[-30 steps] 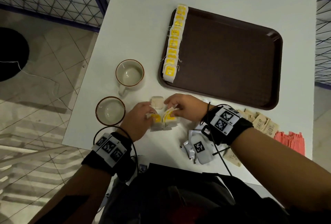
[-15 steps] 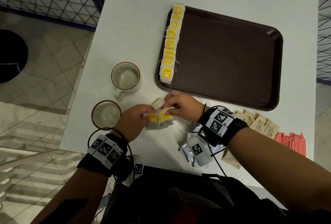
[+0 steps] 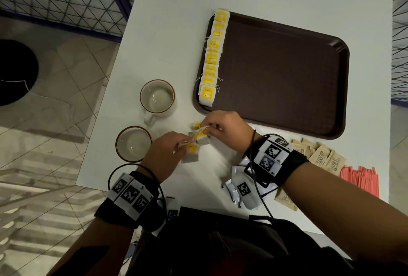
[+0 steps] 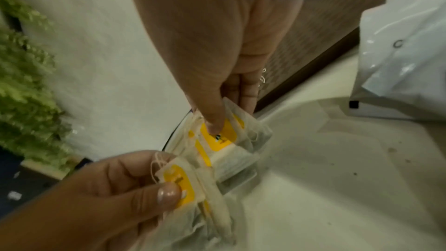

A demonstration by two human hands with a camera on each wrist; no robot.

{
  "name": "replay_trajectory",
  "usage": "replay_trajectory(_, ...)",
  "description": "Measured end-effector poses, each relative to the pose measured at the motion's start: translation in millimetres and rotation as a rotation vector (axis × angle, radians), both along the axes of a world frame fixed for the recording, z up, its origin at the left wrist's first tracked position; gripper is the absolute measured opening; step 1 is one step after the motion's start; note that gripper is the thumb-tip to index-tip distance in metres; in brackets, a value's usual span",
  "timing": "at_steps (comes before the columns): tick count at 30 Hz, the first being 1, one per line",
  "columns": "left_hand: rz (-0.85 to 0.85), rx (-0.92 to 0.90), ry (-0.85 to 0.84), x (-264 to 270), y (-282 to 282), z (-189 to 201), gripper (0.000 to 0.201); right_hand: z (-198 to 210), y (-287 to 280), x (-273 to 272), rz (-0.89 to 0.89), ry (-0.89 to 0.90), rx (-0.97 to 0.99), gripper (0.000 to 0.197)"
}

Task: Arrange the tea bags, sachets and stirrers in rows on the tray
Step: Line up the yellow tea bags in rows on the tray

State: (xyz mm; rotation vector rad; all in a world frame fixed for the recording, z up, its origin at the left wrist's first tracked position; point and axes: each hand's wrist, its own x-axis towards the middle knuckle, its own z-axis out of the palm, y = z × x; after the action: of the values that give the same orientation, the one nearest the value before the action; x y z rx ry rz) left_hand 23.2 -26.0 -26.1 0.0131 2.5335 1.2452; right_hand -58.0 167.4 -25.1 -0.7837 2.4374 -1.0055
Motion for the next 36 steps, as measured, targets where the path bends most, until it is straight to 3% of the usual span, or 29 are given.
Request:
replay_trajectory(3, 0.002, 0.070, -0.019, 1, 0, 15, 0.022, 16, 18, 3, -0.123, -0.005, -0.055, 0.009)
replay_trajectory(6, -0.017, 0.132, -0.009, -16, 6, 34, 0.015, 32, 41, 0, -0.222, 0.033, -0.067, 0.008)
replay_trajectory(16, -0.010, 0.046, 0.156, -177, 59, 57, 0.015, 49, 85, -84, -0.570, 0.173, -0.013, 0.020)
replay_trajectory(21, 0.025, -0.022, 0.181, -261, 78, 43, 0.016, 40, 90, -137, -0.572, 0.201, 0.122, 0.018)
replay_trajectory(26, -0.110, -0.122, 0.140, -322, 90, 28, 0.017, 31, 88, -174, -0.515, 0.161, 0.146, 0.019)
replay_trajectory(36, -0.255, -0.218, 0.143, -375, 106, 8, 0.012, 19, 62, -221, -0.390, 0.063, 0.115, 0.022)
